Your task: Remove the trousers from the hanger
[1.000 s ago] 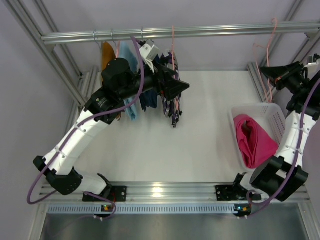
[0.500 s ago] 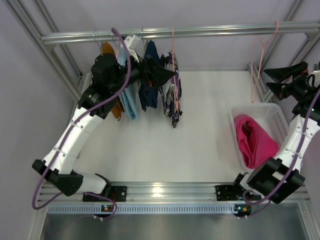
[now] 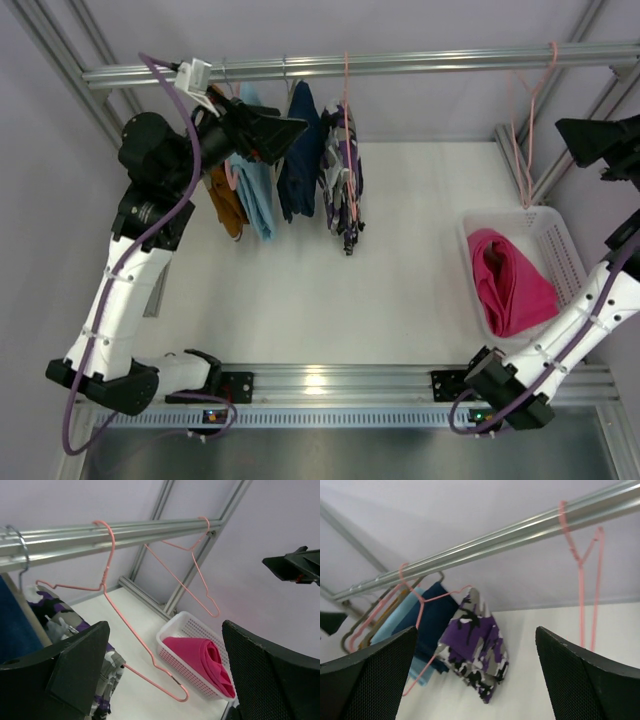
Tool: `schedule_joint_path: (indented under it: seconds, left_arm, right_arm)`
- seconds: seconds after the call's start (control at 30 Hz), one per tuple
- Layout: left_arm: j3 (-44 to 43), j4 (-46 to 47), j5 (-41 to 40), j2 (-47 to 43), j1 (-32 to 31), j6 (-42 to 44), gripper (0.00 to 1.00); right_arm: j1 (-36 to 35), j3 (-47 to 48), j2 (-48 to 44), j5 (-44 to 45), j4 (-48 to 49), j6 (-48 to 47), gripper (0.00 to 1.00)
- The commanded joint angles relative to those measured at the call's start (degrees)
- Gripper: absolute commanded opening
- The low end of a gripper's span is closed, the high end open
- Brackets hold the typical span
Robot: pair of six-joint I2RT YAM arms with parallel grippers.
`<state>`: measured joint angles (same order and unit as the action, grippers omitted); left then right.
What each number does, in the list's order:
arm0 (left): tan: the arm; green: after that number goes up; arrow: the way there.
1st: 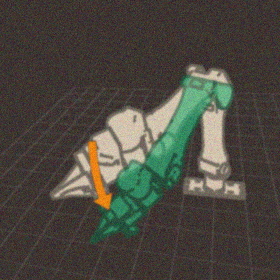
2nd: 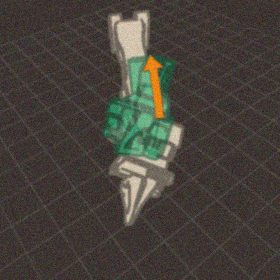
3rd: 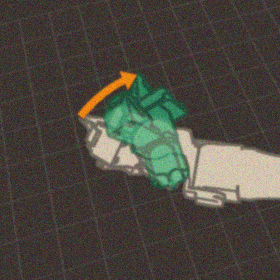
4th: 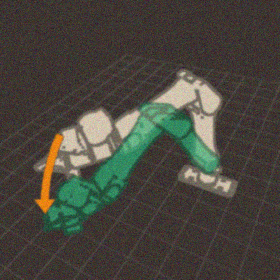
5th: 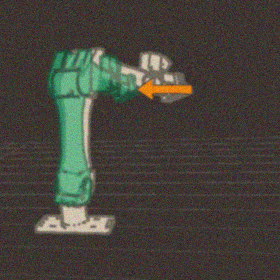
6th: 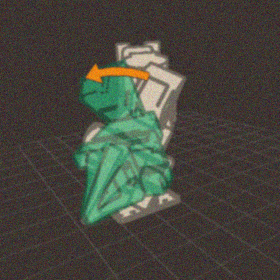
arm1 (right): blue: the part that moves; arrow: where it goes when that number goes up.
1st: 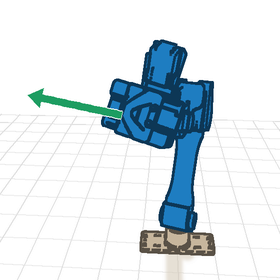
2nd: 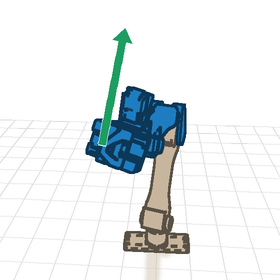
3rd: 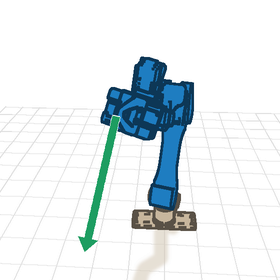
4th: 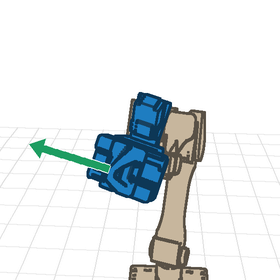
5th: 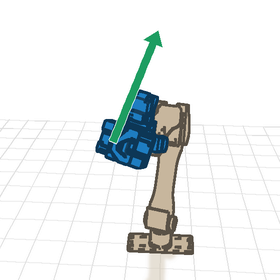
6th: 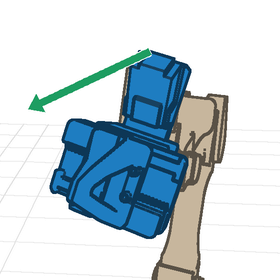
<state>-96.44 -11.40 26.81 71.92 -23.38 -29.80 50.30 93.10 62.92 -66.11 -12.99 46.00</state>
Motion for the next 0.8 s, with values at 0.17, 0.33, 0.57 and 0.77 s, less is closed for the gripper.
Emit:
schedule_joint_path:
  seconds: [0.17,0.33,0.57,0.77]
  left_arm:
    - [0.29,5.33,0.18,-4.85,8.6,-3.68,0.99]
    - [1.35,5.69,0.88,-6.0,12.04,-5.97,0.99]
    - [1.08,5.16,1.14,-6.53,13.8,-5.62,0.99]
    - [2.14,5.6,1.23,-6.27,14.06,-6.14,0.99]
  right_arm:
    - [-36.42,-2.56,-0.69,10.8,2.01,-1.08,0.98]
    - [-57.84,-9.39,4.14,21.53,9.96,4.68,0.9]
    - [-71.21,-16.72,11.87,24.97,27.47,16.48,0.73]
    - [-74.64,-18.22,17.32,25.59,33.47,19.74,0.71]
